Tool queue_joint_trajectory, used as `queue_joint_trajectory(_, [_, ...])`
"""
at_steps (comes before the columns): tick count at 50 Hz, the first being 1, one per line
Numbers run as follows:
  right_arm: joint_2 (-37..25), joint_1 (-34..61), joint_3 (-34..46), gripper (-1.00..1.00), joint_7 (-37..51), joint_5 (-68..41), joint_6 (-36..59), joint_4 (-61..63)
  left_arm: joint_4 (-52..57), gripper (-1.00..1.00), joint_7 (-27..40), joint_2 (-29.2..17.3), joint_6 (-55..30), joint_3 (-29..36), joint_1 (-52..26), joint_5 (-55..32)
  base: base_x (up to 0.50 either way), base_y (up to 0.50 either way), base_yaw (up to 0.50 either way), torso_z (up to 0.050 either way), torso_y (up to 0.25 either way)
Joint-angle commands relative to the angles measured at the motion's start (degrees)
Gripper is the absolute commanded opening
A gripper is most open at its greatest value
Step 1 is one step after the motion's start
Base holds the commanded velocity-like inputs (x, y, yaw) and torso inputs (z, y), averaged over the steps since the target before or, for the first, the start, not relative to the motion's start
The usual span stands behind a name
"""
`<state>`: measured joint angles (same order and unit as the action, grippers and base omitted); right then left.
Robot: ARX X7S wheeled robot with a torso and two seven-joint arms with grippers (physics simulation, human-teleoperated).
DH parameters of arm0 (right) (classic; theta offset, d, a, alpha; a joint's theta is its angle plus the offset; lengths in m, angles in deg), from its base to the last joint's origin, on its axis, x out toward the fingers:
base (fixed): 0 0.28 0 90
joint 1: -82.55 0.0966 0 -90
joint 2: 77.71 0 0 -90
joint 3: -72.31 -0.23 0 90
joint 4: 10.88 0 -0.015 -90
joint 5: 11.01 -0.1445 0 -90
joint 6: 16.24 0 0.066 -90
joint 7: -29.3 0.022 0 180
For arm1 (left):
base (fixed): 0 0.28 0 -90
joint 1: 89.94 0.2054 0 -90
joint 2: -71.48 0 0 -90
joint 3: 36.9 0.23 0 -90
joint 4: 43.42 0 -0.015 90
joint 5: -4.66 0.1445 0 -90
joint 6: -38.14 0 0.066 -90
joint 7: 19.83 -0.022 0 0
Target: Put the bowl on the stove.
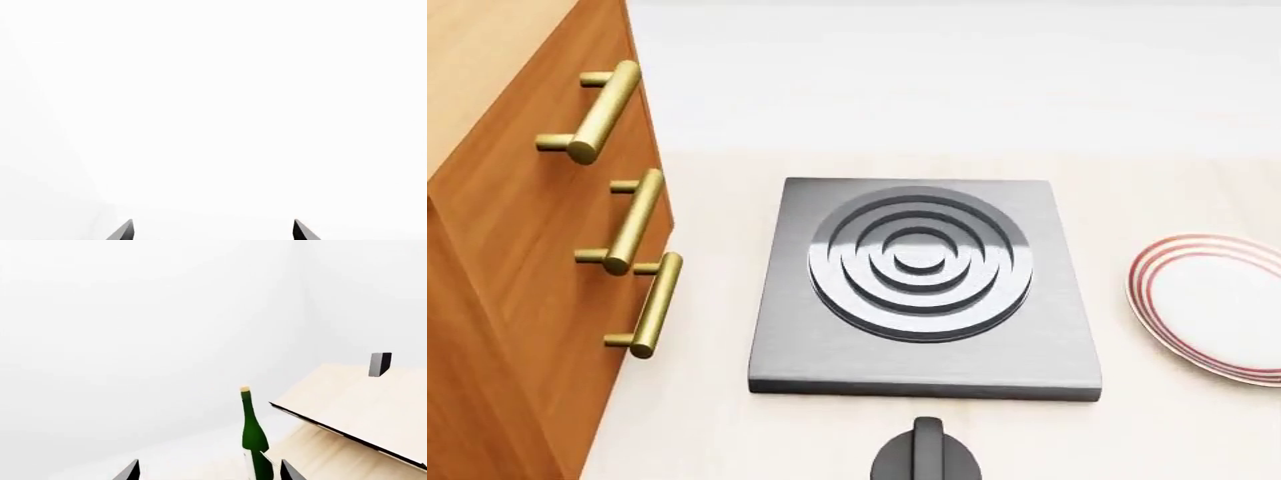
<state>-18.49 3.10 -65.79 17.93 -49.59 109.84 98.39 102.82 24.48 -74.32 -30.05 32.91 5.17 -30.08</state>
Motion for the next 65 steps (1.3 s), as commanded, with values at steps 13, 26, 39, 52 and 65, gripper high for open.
queue_joint_trajectory(13, [-16.66,-2.96,10.29,1.00,-5.59,6.61,9.45,-7.21,-1.43,1.00,-1.65,2.37,1.08,0.00,0.06,1.33,0.00,0.00,0.00,0.000,0.000])
queue_joint_trajectory(26, [-25.25,-11.12,7.88,1.00,-12.57,4.21,20.16,-7.00,-1.73,1.00,-1.78,2.51,1.14,0.44,0.03,1.56,0.00,0.00,0.00,0.000,0.000])
queue_joint_trajectory(39, [-26.99,-17.45,8.35,1.00,-14.78,6.17,21.91,-6.78,-2.20,1.00,-1.98,2.87,1.42,0.93,-0.04,1.72,0.00,0.00,0.00,0.000,0.000])
queue_joint_trajectory(52, [-27.03,-22.31,8.59,1.00,-16.05,7.94,22.10,-6.06,-2.46,1.00,-2.19,3.13,1.51,1.31,0.00,1.89,0.00,0.00,0.00,0.000,0.000])
queue_joint_trajectory(65, [-25.53,-23.12,10.47,1.00,-15.49,9.35,20.03,-7.27,-2.74,1.00,-2.45,3.57,1.61,1.52,0.31,2.29,0.00,0.00,0.00,0.000,0.000])
